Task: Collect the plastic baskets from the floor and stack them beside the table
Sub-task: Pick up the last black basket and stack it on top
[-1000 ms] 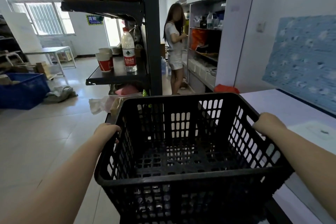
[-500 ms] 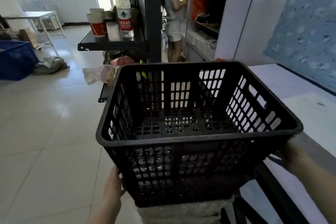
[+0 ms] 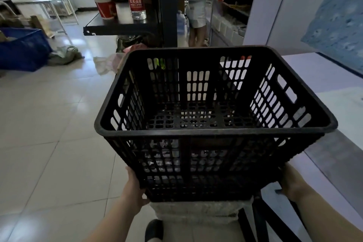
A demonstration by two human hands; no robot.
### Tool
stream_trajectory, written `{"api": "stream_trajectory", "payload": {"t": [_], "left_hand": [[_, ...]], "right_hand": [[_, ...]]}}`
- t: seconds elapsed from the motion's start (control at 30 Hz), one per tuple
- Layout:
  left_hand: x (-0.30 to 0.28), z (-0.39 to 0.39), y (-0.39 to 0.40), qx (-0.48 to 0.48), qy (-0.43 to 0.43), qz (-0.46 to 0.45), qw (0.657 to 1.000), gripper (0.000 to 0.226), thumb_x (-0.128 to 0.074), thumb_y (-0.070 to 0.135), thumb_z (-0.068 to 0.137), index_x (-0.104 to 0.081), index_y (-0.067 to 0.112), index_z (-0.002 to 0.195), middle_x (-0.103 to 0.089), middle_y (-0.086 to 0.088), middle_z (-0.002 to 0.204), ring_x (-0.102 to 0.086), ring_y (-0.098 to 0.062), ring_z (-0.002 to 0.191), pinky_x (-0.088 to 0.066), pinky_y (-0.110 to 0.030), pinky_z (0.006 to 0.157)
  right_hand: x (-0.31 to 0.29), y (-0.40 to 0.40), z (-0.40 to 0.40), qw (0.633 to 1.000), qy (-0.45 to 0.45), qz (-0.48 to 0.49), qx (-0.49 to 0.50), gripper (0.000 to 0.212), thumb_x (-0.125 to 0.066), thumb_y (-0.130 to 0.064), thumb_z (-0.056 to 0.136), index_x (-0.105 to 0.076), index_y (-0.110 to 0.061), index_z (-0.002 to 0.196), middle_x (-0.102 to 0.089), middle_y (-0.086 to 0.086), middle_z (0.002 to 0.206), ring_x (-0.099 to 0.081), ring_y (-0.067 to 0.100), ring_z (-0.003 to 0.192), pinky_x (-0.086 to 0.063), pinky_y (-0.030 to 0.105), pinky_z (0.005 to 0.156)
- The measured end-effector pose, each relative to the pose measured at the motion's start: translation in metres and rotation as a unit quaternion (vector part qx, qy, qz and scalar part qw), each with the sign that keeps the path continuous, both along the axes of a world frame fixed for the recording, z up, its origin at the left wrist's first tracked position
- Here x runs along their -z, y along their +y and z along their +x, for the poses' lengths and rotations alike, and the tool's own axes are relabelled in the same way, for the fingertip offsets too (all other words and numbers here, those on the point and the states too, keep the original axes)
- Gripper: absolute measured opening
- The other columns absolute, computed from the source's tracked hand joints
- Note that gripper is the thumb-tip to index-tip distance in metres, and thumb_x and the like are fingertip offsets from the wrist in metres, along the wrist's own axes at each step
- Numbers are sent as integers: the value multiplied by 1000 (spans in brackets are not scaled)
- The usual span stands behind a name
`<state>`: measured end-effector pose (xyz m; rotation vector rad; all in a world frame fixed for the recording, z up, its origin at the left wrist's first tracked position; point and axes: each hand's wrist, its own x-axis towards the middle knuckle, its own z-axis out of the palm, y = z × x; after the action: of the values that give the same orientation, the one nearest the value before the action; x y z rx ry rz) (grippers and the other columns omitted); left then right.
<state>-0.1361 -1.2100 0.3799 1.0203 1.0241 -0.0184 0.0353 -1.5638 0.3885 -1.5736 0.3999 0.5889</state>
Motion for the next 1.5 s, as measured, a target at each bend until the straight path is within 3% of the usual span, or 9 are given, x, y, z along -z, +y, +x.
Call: {"api": "stream_trajectory", "payload": {"t": [0.2,0.4,0.57,0.7,0.93,1.27,1.37,1.43,1.5], "left_hand": [[6,18,32,17,19,42,999,83,-10,73,83,-43,22,139,-48,-7,140,-45,-32,128,-36,-47,90],[14,39,70,-1,-34,75,997,61,-43,63,87,-58,16,122,-64,-3,107,-67,-17,84,-56,-31,68],[17,50,51,-10,-1,101,995,60,-37,55,92,-25,34,146,-47,-6,142,-50,-32,126,-47,-45,86],[17,49,3,99,20,107,989,68,-48,36,94,-12,29,151,-39,-8,150,-41,-32,134,-39,-48,105],[29,53,-26,128,35,87,987,59,-52,21,94,-26,18,146,-46,-12,142,-50,-31,122,-42,-45,104],[39,41,-2,170,30,123,977,72,-58,9,89,-18,19,148,-32,-13,151,-48,-32,124,-44,-34,84],[41,30,-4,217,4,95,972,67,-56,6,90,-22,19,146,-38,-12,146,-56,-21,96,-45,-33,80],[37,26,-12,264,-14,96,960,63,-56,4,89,-28,16,144,-41,-11,143,-52,-20,97,-45,-33,82],[33,27,-17,281,-13,91,955,59,-55,1,89,-32,13,142,-47,-13,137,-49,-22,104,-42,-33,88]], "right_hand": [[14,15,-20,997,-25,-59,39,40,-32,-38,101,-42,-25,138,-48,2,135,-51,27,110,-37,47,94],[30,35,-54,995,-36,-22,89,46,-31,-45,99,-52,-19,131,-54,14,135,-56,26,105,-43,47,100],[36,51,-74,995,-51,12,84,40,-29,-21,102,-44,-8,136,-52,12,132,-55,25,100,-46,25,73],[46,48,-74,997,-59,-24,52,34,-40,-25,98,-47,-23,131,-61,5,120,-59,28,112,-49,42,94],[33,52,-84,1000,-13,-4,22,36,-35,-17,99,-35,-33,131,-52,2,115,-52,15,92,-45,28,66],[47,74,-147,996,-62,-6,62,49,-54,-3,89,-29,-33,117,-52,-7,93,-49,5,79,-42,22,60],[44,77,-150,996,-76,-18,45,40,-63,-10,88,-37,-32,109,-53,-4,103,-56,12,93,-50,22,76],[47,75,-148,993,-104,-32,39,56,-83,-41,63,-42,-42,101,-57,-5,108,-57,24,109,-46,40,96],[56,70,-145,991,-120,-52,16,53,-81,-37,66,-41,-45,100,-58,-5,107,-56,28,112,-41,52,103]]}}
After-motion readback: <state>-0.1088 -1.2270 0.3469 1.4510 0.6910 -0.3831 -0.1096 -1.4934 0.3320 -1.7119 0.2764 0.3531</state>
